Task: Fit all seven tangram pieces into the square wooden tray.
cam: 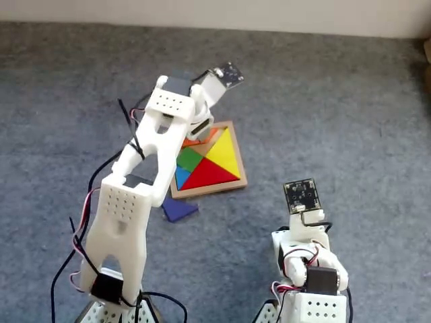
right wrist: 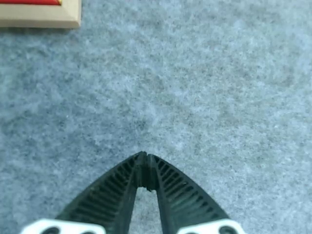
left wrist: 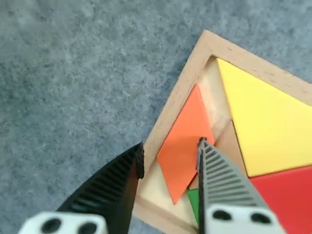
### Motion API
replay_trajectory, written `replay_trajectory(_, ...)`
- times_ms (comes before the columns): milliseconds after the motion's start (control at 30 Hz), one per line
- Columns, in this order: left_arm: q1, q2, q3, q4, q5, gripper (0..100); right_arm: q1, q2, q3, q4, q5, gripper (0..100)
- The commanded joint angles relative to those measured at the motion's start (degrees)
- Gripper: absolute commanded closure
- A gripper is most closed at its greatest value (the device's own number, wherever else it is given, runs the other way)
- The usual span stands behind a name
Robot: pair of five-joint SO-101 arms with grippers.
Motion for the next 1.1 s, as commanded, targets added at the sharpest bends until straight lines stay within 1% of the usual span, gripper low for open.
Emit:
replay_trajectory(0, 2.24, 0.66, -0.4, -1.32, -0.35, 81, 0.66, -0.75, 3.82, 0.22, 0.7, 99.2)
replay_trajectory(133, 5.49, 0.48, -0.66, -2.11, -0.35, 81, 0.66, -0.75, 3.82, 0.22, 0.7, 99.2)
replay_trajectory(300, 7.6, 0.66, -4.88, -2.02, -0.18, 81, 0.66, -0.75, 3.82, 0.22, 0.7, 99.2)
replay_trajectory(400, 8.04, 0.4, -8.13, -1.23, 2.81, 81, 0.66, -0.75, 3.82, 0.22, 0.7, 99.2)
replay_trajectory(500, 8.04, 0.4, -14.11, 5.1, 3.96, 81, 0.66, -0.75, 3.82, 0.22, 0.7, 99.2)
replay_trajectory(733, 8.13, 0.4, -30.11, 25.85, 4.84, 81, 0.66, -0.75, 3.82, 0.13, 0.7, 99.2)
replay_trajectory(800, 7.43, -0.04, -30.37, 26.2, 7.91, 81, 0.66, -0.75, 3.82, 0.13, 0.7, 99.2)
replay_trajectory(867, 6.11, -1.71, -28.44, 26.2, 8.0, 81, 0.66, -0.75, 3.82, 0.13, 0.7, 99.2)
replay_trajectory(1067, 6.11, -12.0, -11.56, 26.11, 7.56, 81, 0.66, -0.75, 3.82, 0.13, 0.7, 99.2)
